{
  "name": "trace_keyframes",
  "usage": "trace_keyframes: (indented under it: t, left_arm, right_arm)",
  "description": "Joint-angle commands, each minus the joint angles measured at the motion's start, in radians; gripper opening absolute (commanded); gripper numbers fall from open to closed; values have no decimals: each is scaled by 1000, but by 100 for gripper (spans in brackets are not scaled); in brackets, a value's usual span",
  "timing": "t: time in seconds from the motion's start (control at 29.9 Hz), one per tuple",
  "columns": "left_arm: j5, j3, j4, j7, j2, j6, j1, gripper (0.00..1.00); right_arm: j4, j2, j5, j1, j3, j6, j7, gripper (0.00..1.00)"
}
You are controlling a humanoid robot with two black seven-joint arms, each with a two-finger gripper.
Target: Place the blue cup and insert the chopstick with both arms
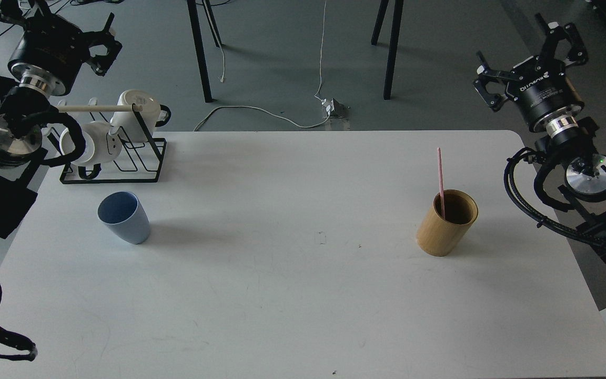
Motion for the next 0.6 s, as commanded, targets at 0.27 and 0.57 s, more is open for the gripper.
trace_keyframes:
  t: [0.27,0.57]
  left_arm:
    - [2,15,-30,11,7,-15,18,100]
    - [272,165,-427,3,266,-16,44,99]
  right_arm:
    - [7,-7,0,-6,1,-32,1,100]
    - [10,-24,1,-15,14,-31,1,100]
